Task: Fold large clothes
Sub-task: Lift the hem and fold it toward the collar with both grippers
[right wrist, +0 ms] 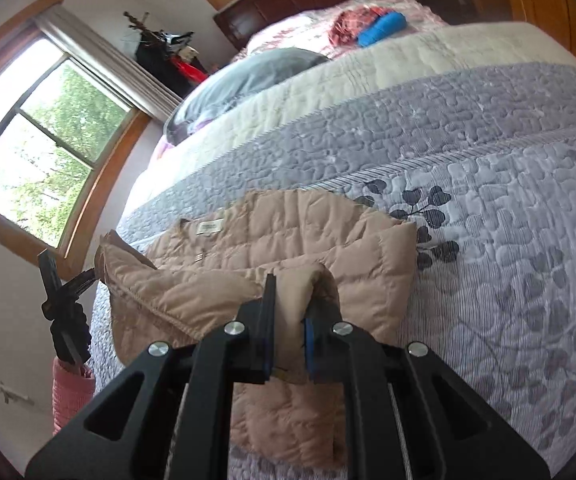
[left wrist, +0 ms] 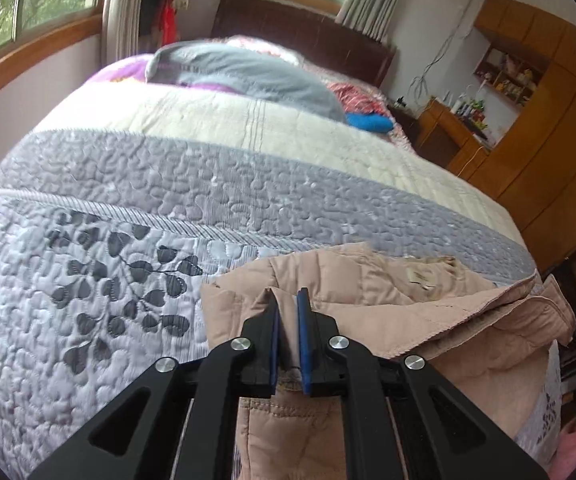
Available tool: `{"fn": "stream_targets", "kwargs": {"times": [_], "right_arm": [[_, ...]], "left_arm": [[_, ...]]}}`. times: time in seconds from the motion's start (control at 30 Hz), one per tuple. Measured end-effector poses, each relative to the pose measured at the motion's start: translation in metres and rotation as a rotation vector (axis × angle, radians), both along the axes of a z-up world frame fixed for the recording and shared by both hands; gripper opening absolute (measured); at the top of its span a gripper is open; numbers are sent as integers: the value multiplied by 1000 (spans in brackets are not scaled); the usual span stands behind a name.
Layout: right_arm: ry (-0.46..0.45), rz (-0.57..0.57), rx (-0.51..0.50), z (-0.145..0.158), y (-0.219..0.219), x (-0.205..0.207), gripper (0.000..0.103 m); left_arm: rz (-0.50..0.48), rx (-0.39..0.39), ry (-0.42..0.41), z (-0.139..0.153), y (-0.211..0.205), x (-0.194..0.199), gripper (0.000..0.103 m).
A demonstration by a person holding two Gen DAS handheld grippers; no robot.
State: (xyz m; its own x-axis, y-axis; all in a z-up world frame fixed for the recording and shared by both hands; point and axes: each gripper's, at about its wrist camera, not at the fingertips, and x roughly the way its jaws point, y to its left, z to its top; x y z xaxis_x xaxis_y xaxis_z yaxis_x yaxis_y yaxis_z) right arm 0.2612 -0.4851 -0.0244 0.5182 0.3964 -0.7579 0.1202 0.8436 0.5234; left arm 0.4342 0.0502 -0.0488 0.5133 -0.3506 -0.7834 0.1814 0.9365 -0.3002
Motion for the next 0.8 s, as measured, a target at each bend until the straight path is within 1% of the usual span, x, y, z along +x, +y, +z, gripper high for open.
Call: {"fn": "stream_targets", "kwargs": {"times": [0.07, 0.2, 0.37, 0.47, 0.5, 0.53, 0.57, 0.6, 0.63, 0.67, 0.7, 0.77, 0.8], "right_arm": [[34, -14, 13, -15, -6, 13, 10], [91, -36, 47, -44, -16, 35, 10], [138, -44, 76, -66, -22, 48, 12], [151, -66, 129, -70, -27, 48, 16], [142, -62, 141, -69, -27, 44, 20], [131, -57, 151, -66, -29, 40, 24], [120, -53, 162, -61, -30, 35, 27], [100, -49, 185, -57, -32, 28, 36], [86, -48, 198, -52, -34, 23, 49], [67, -52, 199, -47, -36, 17, 61], [38, -74, 146, -37, -38, 7, 77], [-5, -68, 55, -24, -36, -6, 74], [-13, -55, 51, -22, -35, -12, 73]], "left_arm": [[6, 6, 37, -17, -4, 16, 8], [9, 16, 75, -40, -11, 37, 9], [18, 7, 105, -55, -10, 50, 12], [22, -40, 133, -55, -4, 52, 14], [21, -68, 142, -52, 0, 51, 15], [22, -98, 148, -48, 5, 49, 21], [19, -131, 147, -43, 11, 45, 33], [23, -146, 135, -37, 17, 39, 41], [29, -145, 117, -31, 21, 35, 53], [29, -139, 90, -22, 29, 27, 55], [26, -140, 77, -16, 33, 21, 55], [37, -139, 60, -8, 46, 6, 55], [38, -132, 55, -6, 49, -2, 56]]}}
